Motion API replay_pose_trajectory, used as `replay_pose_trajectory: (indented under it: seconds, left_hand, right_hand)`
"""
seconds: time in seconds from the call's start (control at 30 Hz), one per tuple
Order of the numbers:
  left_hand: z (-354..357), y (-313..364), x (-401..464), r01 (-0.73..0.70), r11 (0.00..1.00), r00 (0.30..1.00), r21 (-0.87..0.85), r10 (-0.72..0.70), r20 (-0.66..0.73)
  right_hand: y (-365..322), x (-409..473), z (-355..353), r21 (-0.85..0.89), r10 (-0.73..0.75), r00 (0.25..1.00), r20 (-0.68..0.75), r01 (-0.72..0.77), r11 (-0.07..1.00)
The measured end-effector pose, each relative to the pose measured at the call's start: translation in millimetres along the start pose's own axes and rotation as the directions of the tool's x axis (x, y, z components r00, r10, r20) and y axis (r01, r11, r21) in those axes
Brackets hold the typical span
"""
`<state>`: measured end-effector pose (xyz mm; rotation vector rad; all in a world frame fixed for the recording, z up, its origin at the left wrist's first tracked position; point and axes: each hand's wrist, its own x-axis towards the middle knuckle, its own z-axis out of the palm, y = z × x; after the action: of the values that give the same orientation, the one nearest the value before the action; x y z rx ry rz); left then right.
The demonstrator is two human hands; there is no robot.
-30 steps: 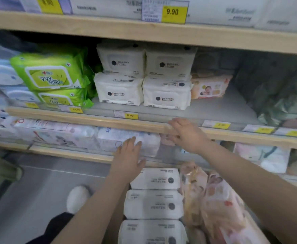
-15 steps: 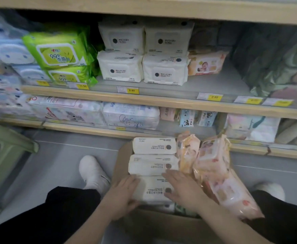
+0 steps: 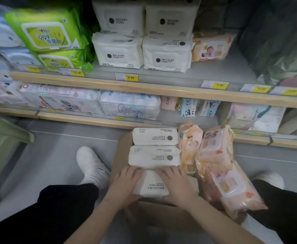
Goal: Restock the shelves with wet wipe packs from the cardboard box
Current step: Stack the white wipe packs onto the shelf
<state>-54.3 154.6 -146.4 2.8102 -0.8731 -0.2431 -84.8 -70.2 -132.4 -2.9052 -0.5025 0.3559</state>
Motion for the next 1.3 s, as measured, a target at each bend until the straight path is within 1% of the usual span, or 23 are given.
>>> replay_pose_trajectory:
  seconds: [0.07,0.13,0.23,0.33,0.37,0.47,0.53,0.63,0.73,0.8,0.87,0.97,1.0,1.07,1.13,1.17,1.23,1.3]
  left_hand:
    - [-1,0,0,-0.015,1.000,1.000,0.010,0.015,-0.015]
    - [0,-3,1,-0.038,0.999,0.998,0.023,0.039,-0.039]
    - [-2,-8,1,-0.056,0.998,0.998,-0.001,0.056,-0.025]
    - [-11,-10,-1,-0.039,0.995,0.998,-0.089,0.035,-0.047]
    - [-16,-10,-1,-0.022,0.995,0.998,-0.097,0.017,-0.058]
    - [-33,-15,2,0.035,0.998,0.993,-0.050,-0.041,-0.115]
    - [-46,-15,7,0.076,0.993,0.991,-0.088,-0.085,-0.106]
    - [-60,-7,19,0.106,0.978,0.978,-0.182,-0.135,-0.158]
    - [-71,11,34,0.096,0.971,0.973,-0.221,-0.138,-0.183]
    - [-72,22,45,0.074,0.976,0.981,-0.204,-0.108,-0.159]
    - [-67,29,59,0.042,0.980,0.989,-0.194,-0.068,-0.129]
    - [-54,34,79,0.006,0.994,0.997,-0.112,-0.014,-0.071]
    - [-50,36,84,0.009,0.997,0.999,-0.079,-0.012,-0.034]
    - [-38,38,93,0.039,0.998,0.996,-0.045,-0.035,0.086]
    - [-24,37,97,0.091,0.995,0.979,-0.041,-0.082,0.188]
    - [-18,38,97,0.106,0.994,0.972,-0.021,-0.099,0.213]
    - [-5,38,94,0.100,0.994,0.969,0.050,-0.109,0.222]
    - [1,37,93,0.068,0.994,0.983,0.089,-0.082,0.163]
  right_hand:
    - [-4,7,1,-0.017,0.033,0.999,0.014,-0.033,0.999]
    - [-11,15,3,0.007,0.066,0.997,0.041,-0.066,0.998]
    - [-22,25,10,0.003,0.058,0.997,0.054,-0.058,0.998]
    - [-25,27,9,-0.020,0.066,0.997,0.042,-0.065,0.998]
    - [-24,26,4,-0.012,0.076,0.996,0.050,-0.076,0.997]
    - [-19,22,-17,0.019,0.080,0.994,0.078,-0.082,0.996]
    - [-13,11,-35,0.011,0.100,0.992,0.080,-0.101,0.995]
    - [1,-11,-69,-0.004,0.135,0.990,0.053,-0.135,0.991]
    - [17,-31,-103,0.041,0.240,0.971,0.018,-0.241,0.970]
    - [31,-44,-124,0.103,0.322,0.946,-0.030,-0.317,0.943]
    - [47,-55,-141,0.180,0.395,0.912,-0.108,-0.373,0.910]
    - [71,-70,-160,0.341,0.540,0.819,-0.193,-0.460,0.820]
    - [79,-74,-163,0.394,0.592,0.782,-0.196,-0.490,0.778]
    - [91,-81,-166,0.491,0.664,0.724,-0.188,-0.516,0.702]
    - [98,-87,-164,0.573,0.697,0.698,-0.166,-0.507,0.644]
    - [100,-88,-162,0.599,0.705,0.692,-0.155,-0.502,0.624]
    - [104,-88,-158,0.634,0.714,0.689,-0.125,-0.498,0.592]
    - [109,-86,-155,0.692,0.730,0.679,-0.076,-0.491,0.529]
